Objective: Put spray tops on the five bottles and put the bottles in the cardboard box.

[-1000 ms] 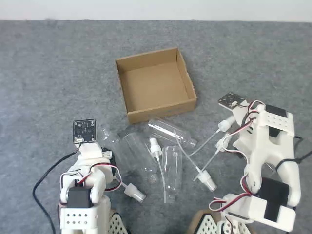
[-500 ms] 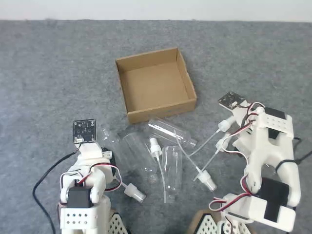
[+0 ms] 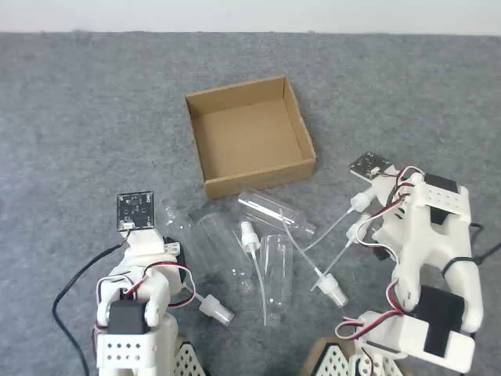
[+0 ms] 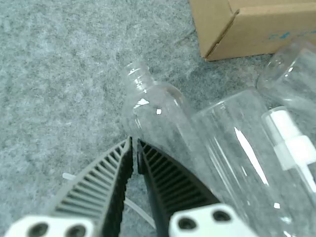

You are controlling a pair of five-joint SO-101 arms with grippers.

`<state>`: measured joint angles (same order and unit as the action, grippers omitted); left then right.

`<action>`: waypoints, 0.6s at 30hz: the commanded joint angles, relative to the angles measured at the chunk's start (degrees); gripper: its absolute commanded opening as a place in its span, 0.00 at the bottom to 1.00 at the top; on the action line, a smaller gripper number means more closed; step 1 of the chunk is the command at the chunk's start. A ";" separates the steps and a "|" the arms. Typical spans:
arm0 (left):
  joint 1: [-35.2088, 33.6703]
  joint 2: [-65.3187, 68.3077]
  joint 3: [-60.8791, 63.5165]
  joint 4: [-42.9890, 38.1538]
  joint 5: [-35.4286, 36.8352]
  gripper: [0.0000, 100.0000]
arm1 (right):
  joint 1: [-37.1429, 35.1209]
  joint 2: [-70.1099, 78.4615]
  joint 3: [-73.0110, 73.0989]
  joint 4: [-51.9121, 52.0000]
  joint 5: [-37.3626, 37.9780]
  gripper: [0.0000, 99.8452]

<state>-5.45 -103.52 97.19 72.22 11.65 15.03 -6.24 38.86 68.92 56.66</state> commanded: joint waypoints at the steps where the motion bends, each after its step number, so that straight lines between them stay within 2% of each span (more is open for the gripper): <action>1: 0.00 -0.70 -0.66 0.09 0.26 0.01 | 0.40 -3.03 -1.85 2.15 0.70 0.19; 5: 0.00 -0.70 -0.66 0.09 0.26 0.01 | 0.48 -2.86 -0.97 2.24 0.70 0.27; 18: 0.00 -0.70 -0.66 0.09 0.26 0.01 | 0.57 -2.86 1.32 2.15 0.97 0.27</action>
<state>-5.45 -103.52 97.19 72.22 11.65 15.12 -6.24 39.03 70.59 56.66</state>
